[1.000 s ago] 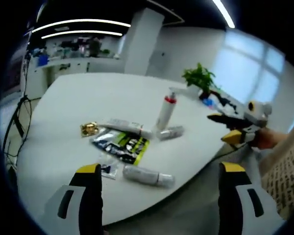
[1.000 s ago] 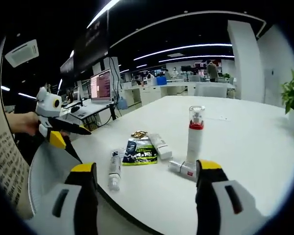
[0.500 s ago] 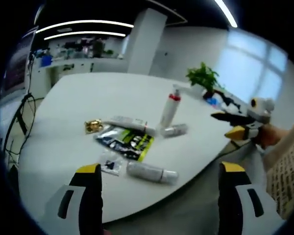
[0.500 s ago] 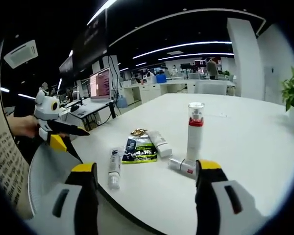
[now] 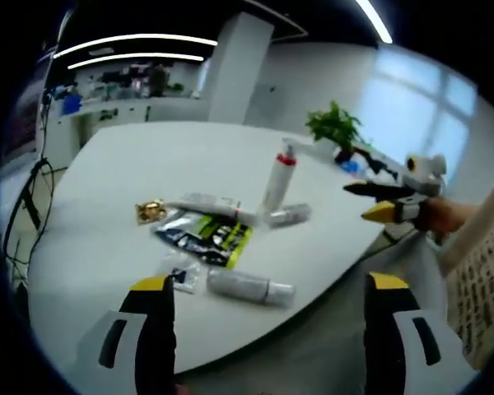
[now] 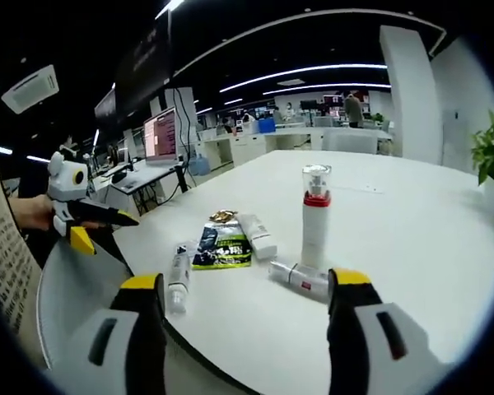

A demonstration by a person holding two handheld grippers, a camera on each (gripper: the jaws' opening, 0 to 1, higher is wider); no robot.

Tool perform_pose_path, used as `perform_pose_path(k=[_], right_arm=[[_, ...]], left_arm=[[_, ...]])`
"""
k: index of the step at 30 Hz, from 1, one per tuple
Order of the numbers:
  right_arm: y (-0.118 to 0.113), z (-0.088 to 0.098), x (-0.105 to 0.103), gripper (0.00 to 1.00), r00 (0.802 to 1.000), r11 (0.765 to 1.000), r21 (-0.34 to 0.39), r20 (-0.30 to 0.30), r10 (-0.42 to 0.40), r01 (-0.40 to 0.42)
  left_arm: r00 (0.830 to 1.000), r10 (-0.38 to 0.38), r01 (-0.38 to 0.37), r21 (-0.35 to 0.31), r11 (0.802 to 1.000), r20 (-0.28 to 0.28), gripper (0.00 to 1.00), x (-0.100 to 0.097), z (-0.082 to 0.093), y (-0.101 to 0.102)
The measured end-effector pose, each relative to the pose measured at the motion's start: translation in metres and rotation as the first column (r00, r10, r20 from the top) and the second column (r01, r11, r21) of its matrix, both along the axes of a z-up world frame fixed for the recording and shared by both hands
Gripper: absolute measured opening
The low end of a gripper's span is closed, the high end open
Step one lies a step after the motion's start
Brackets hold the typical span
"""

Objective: Arrange the skincare products in the storage area until every visible bottle or jar stands upright without overlapping.

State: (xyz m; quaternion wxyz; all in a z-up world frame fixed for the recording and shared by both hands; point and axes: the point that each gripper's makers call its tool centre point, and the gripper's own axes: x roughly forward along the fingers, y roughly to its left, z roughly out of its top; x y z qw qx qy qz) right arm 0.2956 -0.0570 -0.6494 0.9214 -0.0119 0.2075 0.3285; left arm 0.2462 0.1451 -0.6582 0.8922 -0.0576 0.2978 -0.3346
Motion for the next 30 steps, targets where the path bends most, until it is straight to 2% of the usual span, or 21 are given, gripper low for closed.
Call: perform_pose_path(k=[6,14,19,30], right_arm=[[-0.006,-0.003,0.01,0.81,1.0,1.0,-0.029,-0.004,0.012,-0.012],[-0.01,-0.014,0.019,0.81,0.997,0.993,-0.085,-0.026,0.073,-0.075],[-0.012,-0.026,0.027,0.78,0.993,0.988,-0.113,-0.059,0.102,-0.109],[-0.022,-0.044,0.057,0.74,0.983,0.967,-0.187,-0.094,0.155,-0.171]], left_arm=[[1.0,0.028,-0.027,0.004,1.0,-0.002,0.95,0.003,-0.002,0.007],[0.999,0.046,-0.047,-0.007,0.999,-0.026,0.95,0.004,-0.006,0.012],[0.998,0.049,-0.049,0.0,0.999,-0.029,0.96,0.004,-0.007,0.013],[0.997,0.06,-0.06,-0.001,0.998,-0.056,0.95,0.004,-0.011,0.016]])
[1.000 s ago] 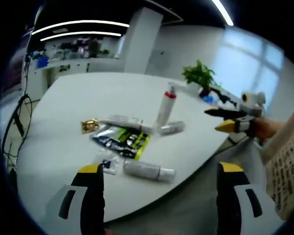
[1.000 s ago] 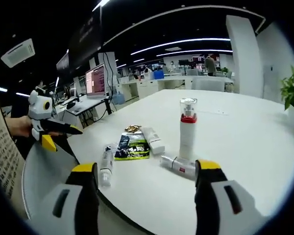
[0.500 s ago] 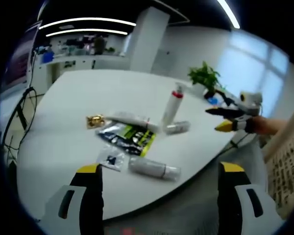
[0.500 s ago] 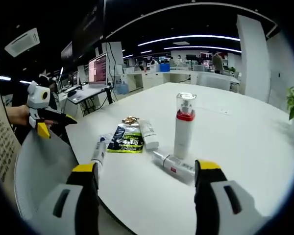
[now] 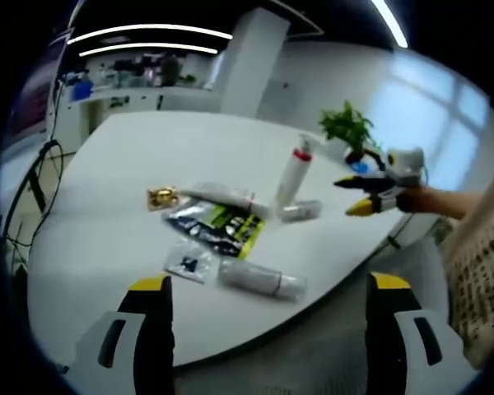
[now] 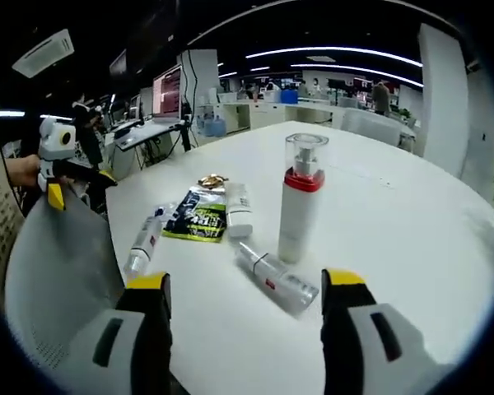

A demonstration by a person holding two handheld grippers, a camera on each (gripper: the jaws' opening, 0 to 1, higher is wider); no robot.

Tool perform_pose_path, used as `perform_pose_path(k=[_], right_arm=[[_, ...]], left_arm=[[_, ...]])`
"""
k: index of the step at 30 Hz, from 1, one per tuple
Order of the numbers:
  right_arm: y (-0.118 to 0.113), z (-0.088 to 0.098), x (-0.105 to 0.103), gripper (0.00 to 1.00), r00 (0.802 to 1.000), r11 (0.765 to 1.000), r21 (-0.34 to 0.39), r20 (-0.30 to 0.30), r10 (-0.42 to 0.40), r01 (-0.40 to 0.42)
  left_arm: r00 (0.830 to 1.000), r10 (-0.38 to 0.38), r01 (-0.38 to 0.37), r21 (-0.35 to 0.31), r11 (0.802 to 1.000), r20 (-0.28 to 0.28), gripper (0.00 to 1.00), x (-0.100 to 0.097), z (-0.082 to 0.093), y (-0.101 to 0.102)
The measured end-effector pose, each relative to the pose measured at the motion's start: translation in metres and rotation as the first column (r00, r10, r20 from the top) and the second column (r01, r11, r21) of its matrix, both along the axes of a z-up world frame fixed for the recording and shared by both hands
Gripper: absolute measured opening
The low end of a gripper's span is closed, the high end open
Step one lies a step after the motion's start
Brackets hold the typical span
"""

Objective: Arrange the skincare products in the storage area until every visible bottle or jar stands upright without overlapping.

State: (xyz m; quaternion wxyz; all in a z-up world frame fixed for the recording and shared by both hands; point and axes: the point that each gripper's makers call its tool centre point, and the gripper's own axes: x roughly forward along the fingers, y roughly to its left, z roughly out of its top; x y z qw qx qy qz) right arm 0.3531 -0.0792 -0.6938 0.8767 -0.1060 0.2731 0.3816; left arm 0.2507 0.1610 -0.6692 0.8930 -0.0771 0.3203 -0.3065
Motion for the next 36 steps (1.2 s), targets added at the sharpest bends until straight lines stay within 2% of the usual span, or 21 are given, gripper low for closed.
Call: perform_pose_path(k=[5,9,12,20,29,32,35,36], right_arm=[[0.001,-0.009,0.016,0.7,1.0,1.0,-0.011,-0.006,0.024,-0.024],[0.002,-0.022,0.021,0.64,0.997,0.993,-0.082,-0.015,0.082,-0.083],[0.005,-0.031,0.026,0.61,0.994,0.988,-0.109,-0.03,0.106,-0.108],[0.008,-0.052,0.038,0.53,0.978,0.956,-0.207,-0.061,0.199,-0.208],[0.015,-0.068,0.039,0.45,0.967,0.942,-0.227,-0.106,0.23,-0.249],[0.016,-0.075,0.036,0.44,0.96,0.93,-0.248,-0.137,0.243,-0.271],[0.018,-0.078,0.038,0.41,0.955,0.917,-0.271,-0.141,0.263,-0.292],[0.017,-0.08,0.039,0.41,0.951,0.903,-0.3,-0.145,0.275,-0.307]], left_arm=[[1.0,0.009,-0.009,-0.003,1.0,-0.01,0.95,0.001,-0.001,0.001],[1.0,0.016,-0.017,-0.006,1.0,-0.019,0.95,0.001,-0.002,0.002],[0.999,0.024,-0.024,-0.007,1.0,-0.023,0.94,0.002,-0.002,0.003],[0.999,0.042,-0.043,-0.003,0.999,-0.028,0.94,0.003,-0.003,0.006],[0.998,0.061,-0.062,-0.002,0.998,-0.026,0.94,0.005,-0.003,0.009],[0.998,0.065,-0.065,-0.003,0.998,-0.026,0.94,0.005,-0.003,0.01],[0.997,0.068,-0.068,-0.001,0.998,-0.027,0.93,0.005,-0.004,0.011],[0.997,0.068,-0.068,-0.001,0.998,-0.027,0.93,0.005,-0.004,0.011]])
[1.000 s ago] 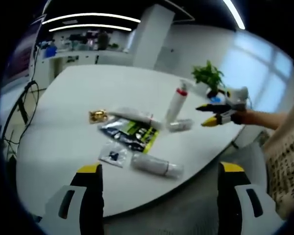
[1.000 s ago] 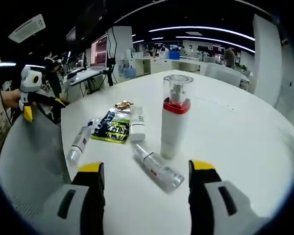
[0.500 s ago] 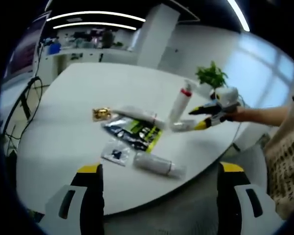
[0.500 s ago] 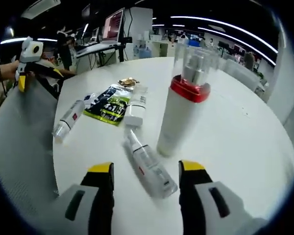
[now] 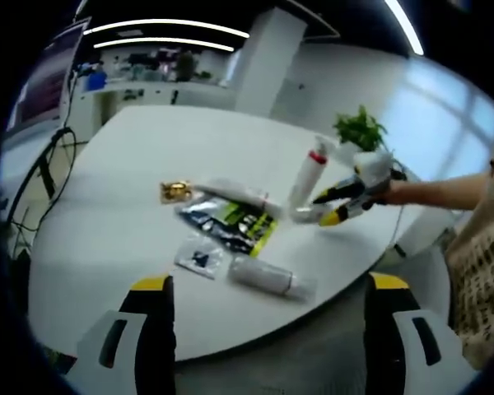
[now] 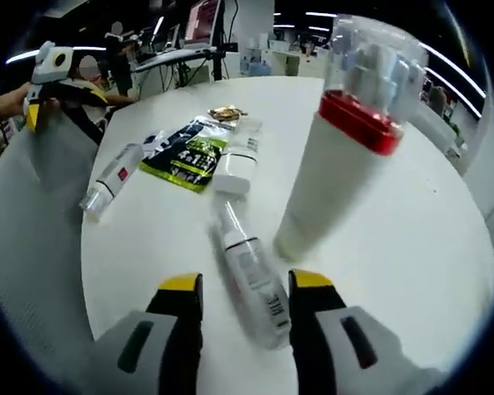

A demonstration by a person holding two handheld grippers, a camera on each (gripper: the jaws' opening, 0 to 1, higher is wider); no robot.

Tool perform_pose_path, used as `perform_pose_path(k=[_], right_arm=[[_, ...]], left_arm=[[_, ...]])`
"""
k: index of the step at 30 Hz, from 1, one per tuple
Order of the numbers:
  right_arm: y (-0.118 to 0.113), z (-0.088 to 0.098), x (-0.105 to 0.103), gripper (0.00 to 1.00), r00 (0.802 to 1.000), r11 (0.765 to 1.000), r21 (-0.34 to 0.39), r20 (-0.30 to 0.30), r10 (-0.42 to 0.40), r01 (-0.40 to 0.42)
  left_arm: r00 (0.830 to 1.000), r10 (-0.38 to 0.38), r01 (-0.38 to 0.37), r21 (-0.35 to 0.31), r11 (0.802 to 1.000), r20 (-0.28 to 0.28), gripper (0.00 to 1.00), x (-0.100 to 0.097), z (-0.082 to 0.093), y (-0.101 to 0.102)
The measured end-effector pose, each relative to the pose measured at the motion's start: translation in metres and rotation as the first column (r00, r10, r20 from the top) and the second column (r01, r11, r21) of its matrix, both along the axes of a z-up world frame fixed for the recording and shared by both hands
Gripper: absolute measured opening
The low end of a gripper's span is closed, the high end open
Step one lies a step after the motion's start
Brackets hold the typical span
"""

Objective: Arrange the skincare products in the storage area until every visible bottle or jar stands upright without overlapping.

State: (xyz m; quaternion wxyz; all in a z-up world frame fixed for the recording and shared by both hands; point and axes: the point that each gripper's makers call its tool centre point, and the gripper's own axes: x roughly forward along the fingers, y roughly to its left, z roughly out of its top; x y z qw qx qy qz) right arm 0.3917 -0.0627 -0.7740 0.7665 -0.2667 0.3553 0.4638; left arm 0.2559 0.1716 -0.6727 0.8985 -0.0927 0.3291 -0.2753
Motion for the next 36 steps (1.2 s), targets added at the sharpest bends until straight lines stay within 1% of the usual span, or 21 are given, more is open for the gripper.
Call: perform_pose_path(k=[3,6,9,17,21,25,27,28,29,30,32,36], right_arm=[[-0.001,-0.003,0.002,0.37,0.999,0.998,-0.051,0.015,0.036,-0.036],[-0.001,-0.004,0.003,0.3,0.998,0.996,-0.074,0.026,0.05,-0.048],[0.0,-0.005,0.0,0.23,0.998,0.996,-0.075,0.014,0.054,-0.053],[0.0,-0.005,-0.001,0.22,0.999,0.996,-0.08,0.029,0.035,-0.032],[0.001,-0.005,-0.004,0.21,0.999,0.998,-0.068,0.034,0.006,-0.004],[0.006,-0.001,-0.014,0.21,0.999,0.999,0.006,0.018,-0.049,0.049],[0.009,0.007,-0.018,0.21,0.996,0.994,0.061,0.013,-0.086,0.085],[0.01,0.01,-0.019,0.21,0.995,0.991,0.083,0.012,-0.102,0.101],[0.011,0.012,-0.02,0.21,0.994,0.989,0.096,0.01,-0.11,0.109],[0.014,0.02,-0.023,0.21,0.991,0.979,0.152,0.003,-0.135,0.133],[0.016,0.029,-0.025,0.21,0.986,0.966,0.201,0.001,-0.165,0.161],[0.019,0.046,-0.033,0.21,0.975,0.929,0.299,-0.018,-0.222,0.217]], left_arm=[[1.0,-0.001,0.001,0.002,1.0,-0.002,0.93,0.0,0.0,0.0],[1.0,0.0,0.0,0.0,1.0,-0.001,0.93,0.0,0.0,0.0],[1.0,0.003,-0.003,0.0,1.0,0.001,0.92,0.0,0.0,0.0],[1.0,0.007,-0.007,0.0,1.0,0.004,0.91,0.0,0.001,0.001],[1.0,0.008,-0.008,-0.002,1.0,0.008,0.91,0.0,0.001,0.001],[1.0,0.004,-0.004,0.001,1.0,0.011,0.91,0.0,0.002,0.0],[1.0,-0.002,0.002,-0.004,1.0,0.01,0.91,-0.001,0.003,-0.002],[1.0,-0.005,0.005,-0.012,1.0,0.006,0.92,-0.001,0.004,-0.003],[1.0,-0.009,0.009,-0.033,0.999,-0.006,0.92,-0.001,0.006,-0.005],[1.0,-0.006,0.005,-0.042,0.999,-0.012,0.91,-0.001,0.007,-0.005],[1.0,0.001,-0.001,-0.052,0.999,-0.009,0.9,0.001,0.009,-0.004],[1.0,0.006,-0.007,-0.064,0.998,-0.005,0.91,0.003,0.014,-0.006]])
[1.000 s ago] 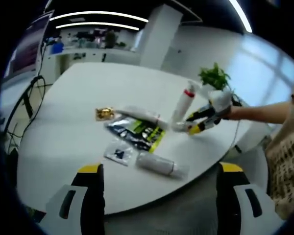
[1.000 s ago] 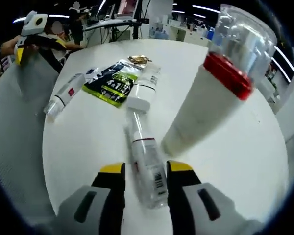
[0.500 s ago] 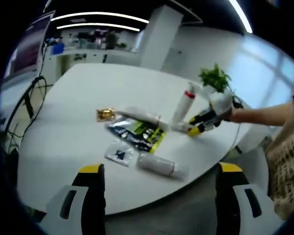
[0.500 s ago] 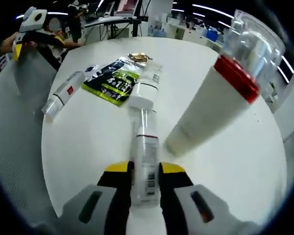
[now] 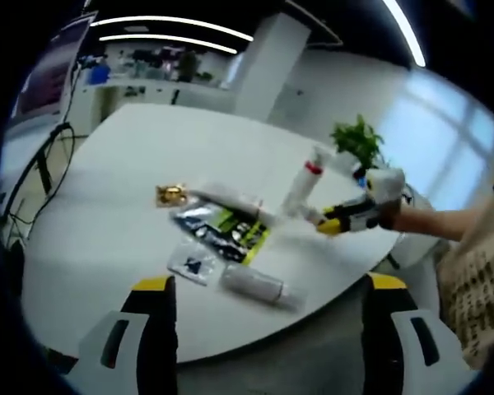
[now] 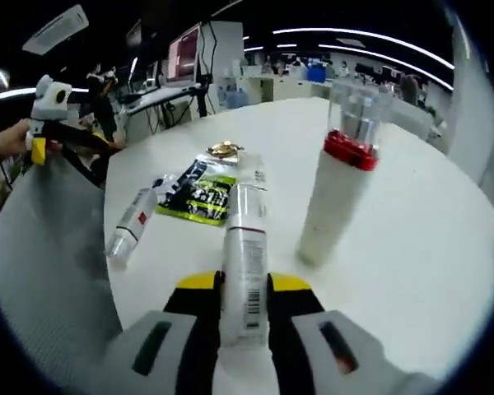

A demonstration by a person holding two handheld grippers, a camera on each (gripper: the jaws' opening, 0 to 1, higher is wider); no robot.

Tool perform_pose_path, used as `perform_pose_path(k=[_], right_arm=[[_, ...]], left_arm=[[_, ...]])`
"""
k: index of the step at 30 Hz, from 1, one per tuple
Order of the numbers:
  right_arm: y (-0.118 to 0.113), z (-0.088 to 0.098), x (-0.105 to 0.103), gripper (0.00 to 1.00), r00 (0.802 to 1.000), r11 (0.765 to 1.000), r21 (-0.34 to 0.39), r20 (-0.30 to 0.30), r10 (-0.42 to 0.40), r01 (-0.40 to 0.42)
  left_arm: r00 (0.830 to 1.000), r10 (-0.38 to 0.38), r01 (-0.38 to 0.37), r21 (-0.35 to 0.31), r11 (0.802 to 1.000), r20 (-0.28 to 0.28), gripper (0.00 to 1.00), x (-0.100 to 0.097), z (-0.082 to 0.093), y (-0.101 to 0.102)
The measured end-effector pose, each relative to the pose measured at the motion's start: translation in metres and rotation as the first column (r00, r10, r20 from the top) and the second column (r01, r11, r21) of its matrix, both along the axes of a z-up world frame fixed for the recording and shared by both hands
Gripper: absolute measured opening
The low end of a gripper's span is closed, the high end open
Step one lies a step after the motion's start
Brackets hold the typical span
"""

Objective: Arrange the skincare products in the storage area until every visible bottle or jar stands upright without overlapping.

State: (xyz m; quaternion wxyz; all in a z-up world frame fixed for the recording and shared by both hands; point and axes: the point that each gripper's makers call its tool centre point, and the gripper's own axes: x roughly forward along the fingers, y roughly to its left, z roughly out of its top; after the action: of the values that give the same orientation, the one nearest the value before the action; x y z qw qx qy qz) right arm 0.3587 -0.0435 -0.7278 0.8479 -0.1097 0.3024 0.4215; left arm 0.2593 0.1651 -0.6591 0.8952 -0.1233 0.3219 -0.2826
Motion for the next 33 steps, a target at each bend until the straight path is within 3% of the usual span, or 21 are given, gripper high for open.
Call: perform_pose_path(k=[5,12,19,27,33], right_arm=[[0.004,0.014,-0.011,0.21,0.999,0.995,0.093,-0.008,-0.039,0.04],[0.017,0.041,-0.026,0.21,0.999,0.978,0.202,0.012,-0.044,0.041],[0.033,0.074,-0.044,0.21,0.999,0.94,0.34,0.015,-0.039,0.031],[0.042,0.093,-0.065,0.21,1.0,0.91,0.415,0.019,-0.024,0.014],[0.049,0.112,-0.082,0.21,1.0,0.86,0.51,0.007,-0.016,0.01]], left_arm=[[0.999,-0.04,0.039,0.021,0.999,0.013,0.91,-0.001,0.006,-0.008],[0.995,-0.084,0.086,-0.035,0.996,0.049,0.91,0.001,0.026,-0.029],[0.989,-0.117,0.128,-0.131,0.983,0.09,0.88,0.003,0.049,-0.054],[0.979,-0.172,0.189,-0.171,0.967,0.11,0.85,0.001,0.063,-0.078],[0.967,-0.228,0.249,-0.225,0.942,0.117,0.81,-0.003,0.072,-0.101]])
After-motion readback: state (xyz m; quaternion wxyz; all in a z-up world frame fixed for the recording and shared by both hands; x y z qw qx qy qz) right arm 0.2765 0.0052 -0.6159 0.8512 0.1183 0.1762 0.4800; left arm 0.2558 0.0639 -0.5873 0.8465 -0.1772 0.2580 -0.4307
